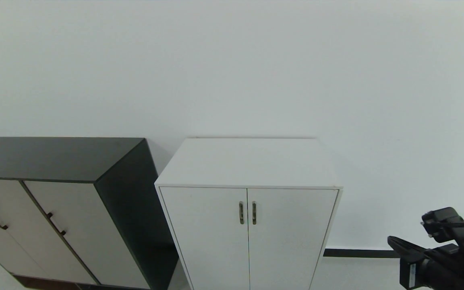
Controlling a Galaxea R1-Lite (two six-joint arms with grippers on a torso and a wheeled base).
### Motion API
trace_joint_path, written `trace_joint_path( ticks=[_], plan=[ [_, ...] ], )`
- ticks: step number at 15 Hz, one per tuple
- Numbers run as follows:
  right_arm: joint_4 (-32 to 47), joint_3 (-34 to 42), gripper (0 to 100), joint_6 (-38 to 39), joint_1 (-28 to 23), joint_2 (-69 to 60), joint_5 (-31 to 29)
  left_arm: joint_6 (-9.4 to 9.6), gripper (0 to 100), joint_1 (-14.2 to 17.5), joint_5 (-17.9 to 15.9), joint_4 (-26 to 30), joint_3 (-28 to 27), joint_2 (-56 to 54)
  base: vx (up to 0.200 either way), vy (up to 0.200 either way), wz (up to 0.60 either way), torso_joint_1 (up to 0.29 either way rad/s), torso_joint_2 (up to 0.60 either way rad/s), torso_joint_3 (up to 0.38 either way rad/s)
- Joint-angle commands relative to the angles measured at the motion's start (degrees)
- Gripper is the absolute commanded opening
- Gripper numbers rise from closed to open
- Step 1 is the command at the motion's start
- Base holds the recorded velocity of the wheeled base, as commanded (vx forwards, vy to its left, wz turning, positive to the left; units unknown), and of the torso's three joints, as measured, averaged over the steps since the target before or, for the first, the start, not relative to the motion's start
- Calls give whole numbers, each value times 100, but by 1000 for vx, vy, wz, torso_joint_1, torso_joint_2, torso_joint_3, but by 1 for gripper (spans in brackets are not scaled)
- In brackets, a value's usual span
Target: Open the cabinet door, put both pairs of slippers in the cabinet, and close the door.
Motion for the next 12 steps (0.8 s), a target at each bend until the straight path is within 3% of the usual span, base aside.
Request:
trace_joint_path(
  ticks=[1,5,6,7,10,12],
  plan=[
    [838,51,0,9,16,-1372,-69,0,0,0,-2,-1,2,7,0,0,0,0,0,0],
    [2912,51,0,53,25,-3367,2,0,0,0,-2,-1,-7,7,0,0,0,0,0,0],
    [3132,51,0,53,25,-3587,10,0,0,0,-2,-1,2,7,0,0,0,0,0,0],
    [4134,51,0,17,33,-4589,212,0,0,0,-2,-1,2,7,0,0,0,0,0,0],
    [5601,51,0,35,-72,-6232,801,0,0,0,-2,-1,2,7,0,0,0,0,0,0],
    [6594,42,0,-27,-450,-7243,1346,0,0,0,-2,-1,-7,7,0,0,0,0,0,0]
  ],
)
